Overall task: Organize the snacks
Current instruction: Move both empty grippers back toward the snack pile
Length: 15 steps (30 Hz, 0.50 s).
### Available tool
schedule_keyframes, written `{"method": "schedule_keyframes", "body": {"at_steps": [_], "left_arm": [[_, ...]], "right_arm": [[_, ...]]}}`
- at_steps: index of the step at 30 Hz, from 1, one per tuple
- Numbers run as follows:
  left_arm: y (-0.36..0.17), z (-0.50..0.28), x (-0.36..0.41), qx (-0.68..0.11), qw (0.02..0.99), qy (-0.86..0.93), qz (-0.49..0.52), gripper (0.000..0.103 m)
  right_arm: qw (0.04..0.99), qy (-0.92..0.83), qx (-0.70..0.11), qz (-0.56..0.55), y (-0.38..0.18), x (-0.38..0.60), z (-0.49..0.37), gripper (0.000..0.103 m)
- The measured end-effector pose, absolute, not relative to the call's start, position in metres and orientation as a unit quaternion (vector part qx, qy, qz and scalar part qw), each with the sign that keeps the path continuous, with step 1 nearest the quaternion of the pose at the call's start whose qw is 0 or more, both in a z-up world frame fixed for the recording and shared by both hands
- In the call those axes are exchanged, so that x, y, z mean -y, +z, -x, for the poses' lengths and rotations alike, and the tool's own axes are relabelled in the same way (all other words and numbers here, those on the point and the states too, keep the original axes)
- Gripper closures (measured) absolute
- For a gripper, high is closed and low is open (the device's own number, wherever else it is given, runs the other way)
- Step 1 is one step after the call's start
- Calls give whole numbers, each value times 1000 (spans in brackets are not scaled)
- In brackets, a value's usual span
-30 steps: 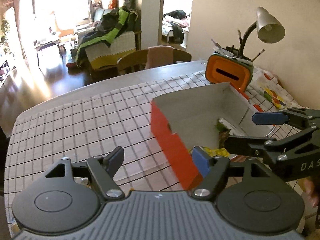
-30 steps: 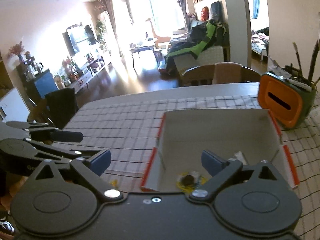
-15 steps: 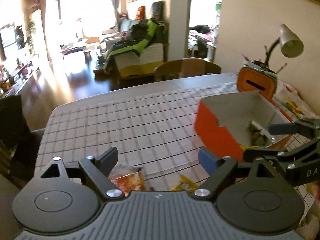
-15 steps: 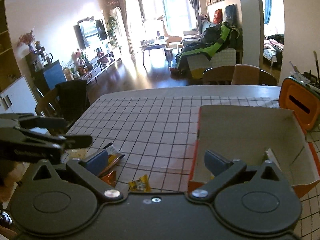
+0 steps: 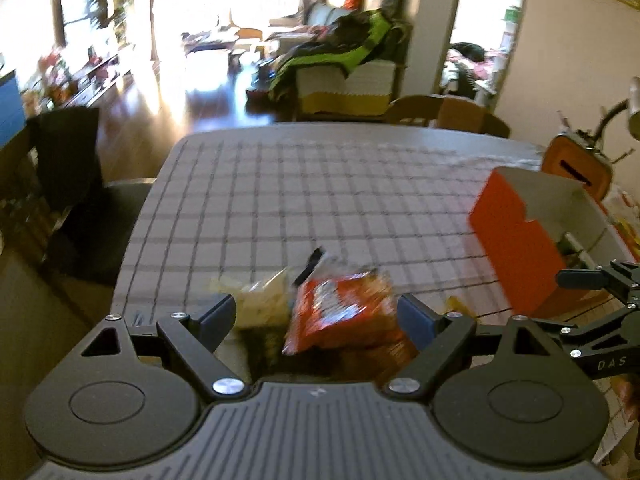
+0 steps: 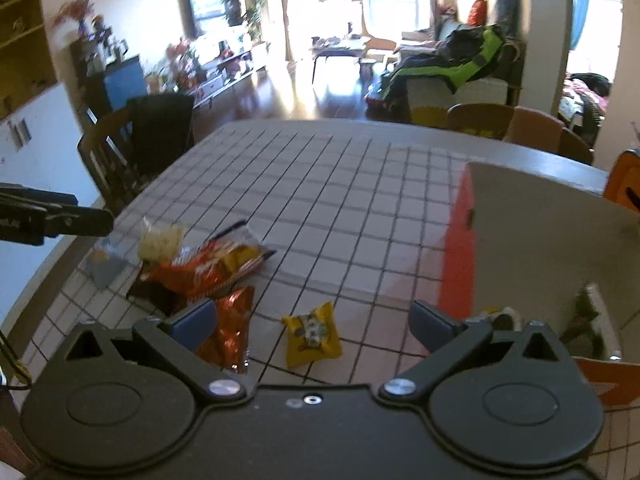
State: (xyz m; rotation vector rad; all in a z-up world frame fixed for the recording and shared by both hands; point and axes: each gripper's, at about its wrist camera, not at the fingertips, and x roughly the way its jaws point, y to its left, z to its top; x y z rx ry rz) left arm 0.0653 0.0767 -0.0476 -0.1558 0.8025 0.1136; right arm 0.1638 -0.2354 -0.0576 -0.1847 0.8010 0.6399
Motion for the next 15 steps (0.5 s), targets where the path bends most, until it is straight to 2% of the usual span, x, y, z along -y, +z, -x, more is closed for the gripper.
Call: {"method": "schedule_keyframes", "body": {"at_steps": [3,9,15], "left_arm": [[-61,-58,-91,-402,908,79,84,15],[-80,-48,-128,-422,888,134,125,15],[-97,-49,-157,-436,868,176,157,15]], "right_arm": [[860,312,-391,101,-71,223,-166,1],[846,300,-425,115,-103,203,-185,9],[833,292,-453,126,-126,197,-197,23]]}}
